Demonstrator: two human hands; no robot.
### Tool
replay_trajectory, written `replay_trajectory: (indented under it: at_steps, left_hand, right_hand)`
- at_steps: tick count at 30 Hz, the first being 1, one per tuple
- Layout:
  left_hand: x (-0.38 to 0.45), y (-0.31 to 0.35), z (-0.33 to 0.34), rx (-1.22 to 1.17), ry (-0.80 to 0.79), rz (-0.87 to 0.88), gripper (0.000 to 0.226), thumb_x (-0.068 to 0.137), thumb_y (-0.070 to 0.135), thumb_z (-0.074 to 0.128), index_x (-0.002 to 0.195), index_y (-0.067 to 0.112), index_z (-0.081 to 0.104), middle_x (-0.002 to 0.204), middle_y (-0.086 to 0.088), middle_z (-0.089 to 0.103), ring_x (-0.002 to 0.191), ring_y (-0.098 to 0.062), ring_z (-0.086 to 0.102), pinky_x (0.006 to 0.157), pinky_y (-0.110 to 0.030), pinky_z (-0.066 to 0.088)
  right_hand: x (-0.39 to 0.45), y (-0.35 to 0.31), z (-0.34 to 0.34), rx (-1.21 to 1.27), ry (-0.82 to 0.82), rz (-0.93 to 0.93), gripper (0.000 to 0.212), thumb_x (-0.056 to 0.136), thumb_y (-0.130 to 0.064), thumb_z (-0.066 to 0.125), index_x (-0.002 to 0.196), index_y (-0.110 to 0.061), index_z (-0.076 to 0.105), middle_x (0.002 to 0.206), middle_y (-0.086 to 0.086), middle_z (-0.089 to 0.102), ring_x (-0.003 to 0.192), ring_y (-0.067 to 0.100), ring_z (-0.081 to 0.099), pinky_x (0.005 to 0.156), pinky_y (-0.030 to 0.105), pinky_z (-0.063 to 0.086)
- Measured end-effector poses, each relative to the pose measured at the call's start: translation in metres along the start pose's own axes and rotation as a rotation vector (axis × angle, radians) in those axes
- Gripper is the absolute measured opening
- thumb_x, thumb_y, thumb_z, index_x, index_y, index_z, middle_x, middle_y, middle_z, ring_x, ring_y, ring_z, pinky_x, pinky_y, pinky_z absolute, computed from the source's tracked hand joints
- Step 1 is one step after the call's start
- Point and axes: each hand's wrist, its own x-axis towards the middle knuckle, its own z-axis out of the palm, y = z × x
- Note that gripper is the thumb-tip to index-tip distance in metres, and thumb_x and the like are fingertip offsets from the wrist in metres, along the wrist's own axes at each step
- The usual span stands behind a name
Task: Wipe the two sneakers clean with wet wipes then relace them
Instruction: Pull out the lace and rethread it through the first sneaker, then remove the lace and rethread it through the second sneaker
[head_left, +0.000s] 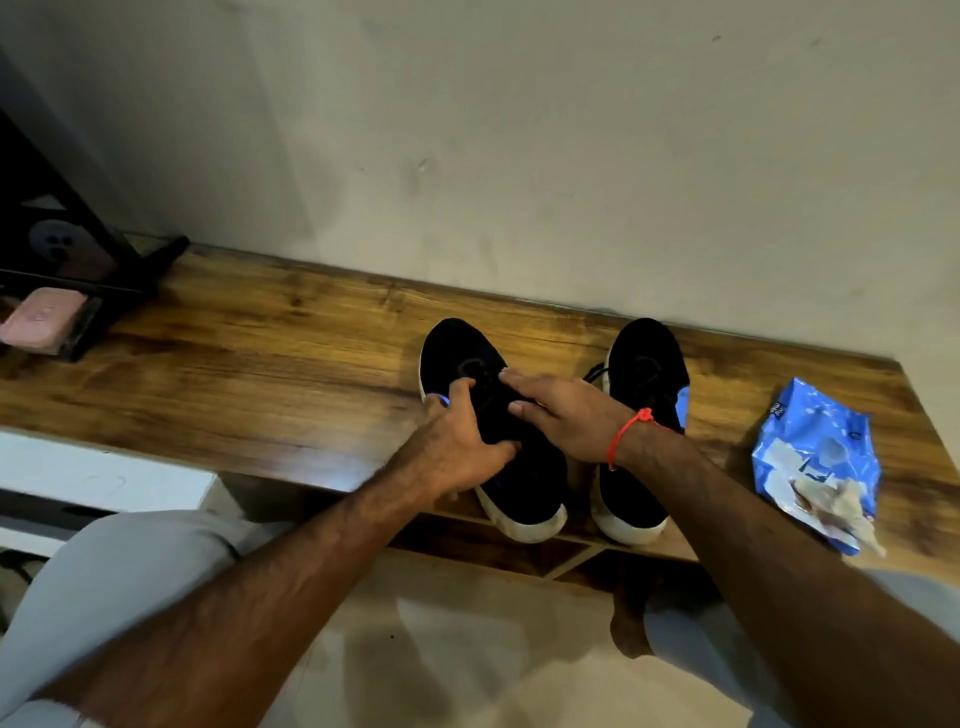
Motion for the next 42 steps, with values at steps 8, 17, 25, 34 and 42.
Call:
replay_trajectory:
  at_steps: [8, 17, 25, 34, 42]
  left_hand:
    - [0.002, -0.021, -0.018, 0.279, 0.139, 0.028, 0.068, 0.099, 0.038, 0.054, 0.156, 0.038, 0.019, 0.137, -0.017, 0.033, 0.090, -0.025, 0.056, 0.074, -0.042, 0.059]
    - [0.011, -0.053, -0.054, 0.387, 0.126, -0.070, 0.065, 0.101, 0.038, 0.049, 0.156, 0.051, 0.016, 0.145, -0.014, 0.028, 0.099, -0.030, 0.059, 0.080, -0.045, 0.061]
    - [0.016, -0.050, -0.073, 0.361, 0.080, -0.111, 0.073, 0.098, 0.042, 0.056, 0.158, 0.049, 0.015, 0.143, -0.013, 0.028, 0.109, -0.034, 0.058, 0.082, -0.048, 0.061]
    - [-0.013, -0.009, -0.065, 0.547, 0.277, -0.014, 0.106, 0.087, 0.041, 0.069, 0.160, 0.028, -0.006, 0.163, -0.006, -0.010, 0.142, -0.042, 0.016, 0.109, -0.058, 0.033]
    - [-0.013, 0.041, 0.001, 0.486, 0.160, 0.445, 0.064, 0.095, 0.036, 0.059, 0.154, 0.033, 0.034, 0.160, 0.001, 0.024, 0.142, -0.025, 0.025, 0.115, -0.050, 0.025]
  right_hand:
    - [0.000, -0.011, 0.015, 0.153, -0.032, 0.021, 0.055, 0.106, -0.028, 0.042, 0.157, -0.018, 0.024, 0.163, -0.004, 0.022, 0.149, 0.009, 0.018, 0.120, 0.022, 0.015]
    - [0.026, -0.036, 0.040, 0.187, -0.022, -0.040, 0.062, 0.106, -0.022, 0.042, 0.159, -0.020, 0.010, 0.165, -0.010, 0.007, 0.151, 0.007, 0.009, 0.122, 0.024, 0.013]
    - [0.016, -0.029, 0.017, 0.317, 0.146, 0.011, 0.047, 0.104, -0.009, 0.042, 0.149, -0.022, 0.042, 0.150, -0.002, 0.046, 0.133, 0.015, 0.047, 0.111, 0.035, 0.040]
    - [-0.055, 0.061, -0.048, 0.005, 0.416, 0.568, 0.067, 0.078, -0.018, 0.059, 0.143, -0.022, 0.044, 0.129, 0.019, 0.050, 0.122, 0.041, 0.047, 0.106, 0.040, 0.041]
    - [-0.078, 0.077, -0.001, 0.091, 0.153, 0.586, 0.079, 0.084, -0.015, 0.070, 0.151, -0.017, 0.027, 0.141, 0.020, 0.035, 0.118, 0.043, 0.053, 0.096, 0.037, 0.047]
